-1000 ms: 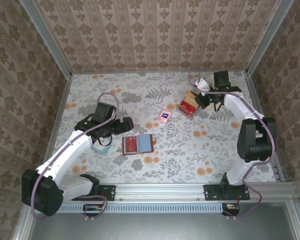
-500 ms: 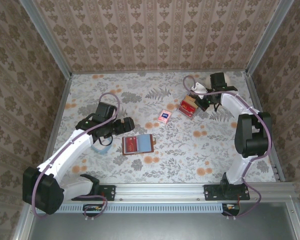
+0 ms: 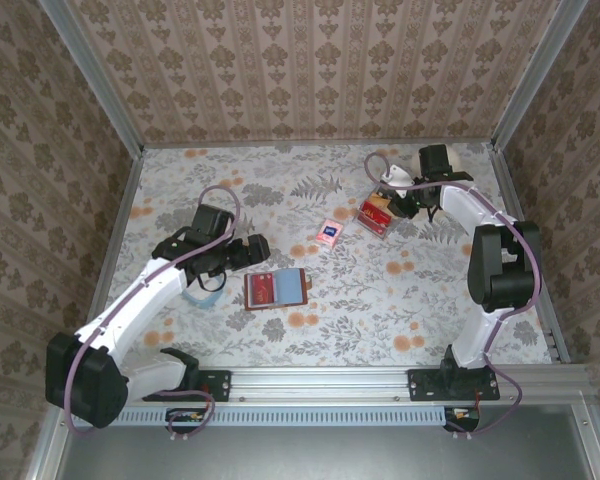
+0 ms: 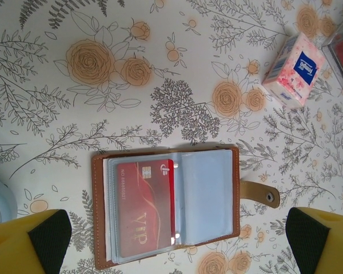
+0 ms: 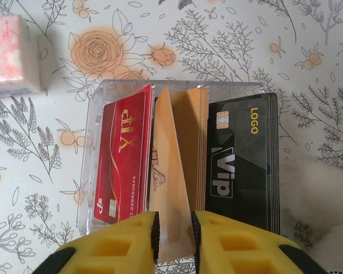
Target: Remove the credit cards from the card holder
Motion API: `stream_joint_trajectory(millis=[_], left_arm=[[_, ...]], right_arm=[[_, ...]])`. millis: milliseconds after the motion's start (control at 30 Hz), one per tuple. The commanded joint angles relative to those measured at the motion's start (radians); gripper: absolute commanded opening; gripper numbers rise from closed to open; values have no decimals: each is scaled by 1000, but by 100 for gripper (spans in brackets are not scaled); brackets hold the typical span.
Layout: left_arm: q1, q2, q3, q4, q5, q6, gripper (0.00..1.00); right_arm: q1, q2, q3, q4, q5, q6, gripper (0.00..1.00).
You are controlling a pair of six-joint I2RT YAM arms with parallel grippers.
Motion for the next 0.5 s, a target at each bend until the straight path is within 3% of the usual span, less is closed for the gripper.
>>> stream_joint_trajectory(millis=[0, 300, 467], left_arm=[[7, 6, -9, 5, 16, -8, 100], [5, -1, -17, 10, 25, -9, 100], [6, -1, -23, 12, 30, -10, 100]], right_arm=[[2, -17, 2, 34, -14, 19, 29], [4, -119, -68, 133, -29, 125, 33], [4, -127, -40, 47, -14, 181, 34]])
